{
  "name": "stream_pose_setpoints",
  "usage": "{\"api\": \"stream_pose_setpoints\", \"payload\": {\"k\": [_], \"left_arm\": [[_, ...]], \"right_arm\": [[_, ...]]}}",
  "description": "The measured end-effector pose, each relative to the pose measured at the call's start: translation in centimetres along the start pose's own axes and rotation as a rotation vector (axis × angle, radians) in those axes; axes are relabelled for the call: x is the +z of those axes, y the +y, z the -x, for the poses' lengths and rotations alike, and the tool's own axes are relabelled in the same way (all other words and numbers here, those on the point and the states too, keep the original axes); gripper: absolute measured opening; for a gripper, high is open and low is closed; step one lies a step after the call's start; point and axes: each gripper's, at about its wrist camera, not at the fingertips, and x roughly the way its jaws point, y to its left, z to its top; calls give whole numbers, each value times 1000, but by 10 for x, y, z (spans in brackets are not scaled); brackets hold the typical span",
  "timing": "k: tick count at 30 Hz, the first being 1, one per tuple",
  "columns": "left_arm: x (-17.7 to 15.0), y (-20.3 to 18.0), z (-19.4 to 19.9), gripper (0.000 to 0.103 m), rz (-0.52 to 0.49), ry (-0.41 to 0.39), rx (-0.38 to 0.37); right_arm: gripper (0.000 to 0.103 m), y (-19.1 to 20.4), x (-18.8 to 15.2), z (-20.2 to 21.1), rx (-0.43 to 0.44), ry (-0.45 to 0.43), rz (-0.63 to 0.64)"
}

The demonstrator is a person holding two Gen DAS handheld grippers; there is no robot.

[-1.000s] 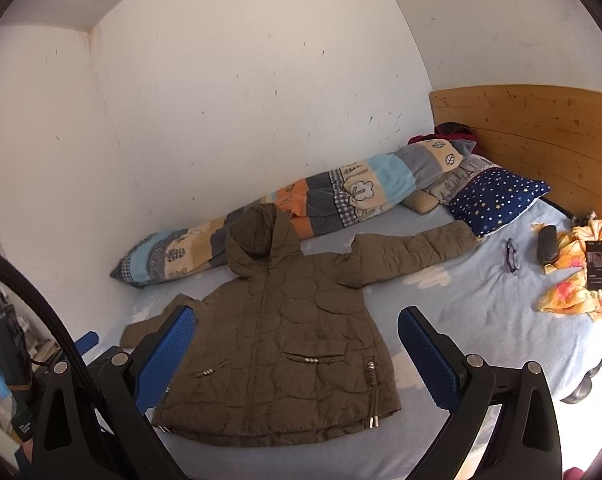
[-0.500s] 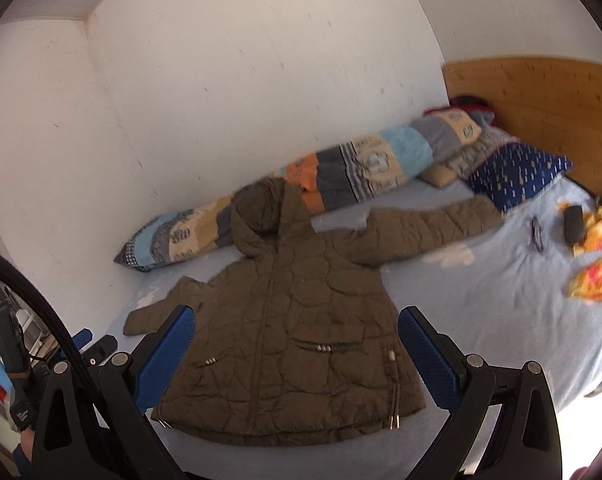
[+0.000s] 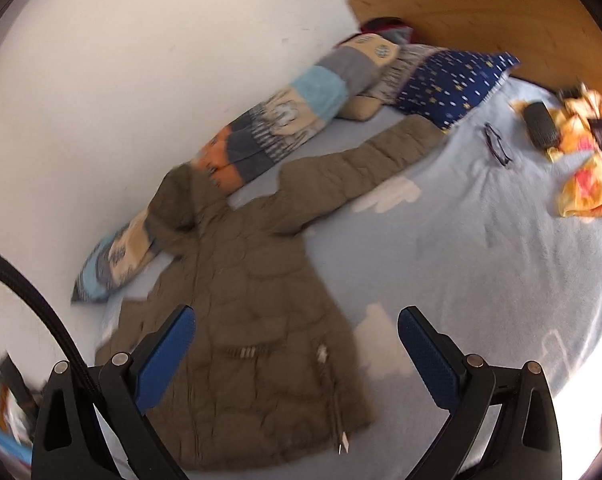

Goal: Fold large clothes
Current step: 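Reach the right gripper to the jacket sleeve cuff and grasp it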

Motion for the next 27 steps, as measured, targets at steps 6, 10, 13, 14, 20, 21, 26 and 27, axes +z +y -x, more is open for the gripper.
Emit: {"api": "stream_pose_setpoints", "payload": {"k": [6,10,13,14,20,21,26,27], "left_arm": [[-21,47,-67,103,173,27,52],[-20,58,-96,103,161,75,63],[-19,65,-100,103,146,58,76],[-19,65,-98,103,147,55,67],[-16,77,-90,103,193,31,38],[-16,78,-89,103,199,20,34],[-16,71,-93,103,152,-28,69],[-17,71,-94,103,151,-32,69]], "right_arm": [[101,-45,60,-58,-11,-32,-167],[94,-93,94,-94,-5,-44,-305],[92,-126,121,-123,-20,-43,-373],[91,-134,131,-135,-26,-41,-388],[76,-179,177,-207,-116,-19,-397],[74,-187,182,-215,-124,-23,-403],[67,-222,209,-253,-158,-44,-442],[66,-229,213,-261,-158,-40,-448]]}}
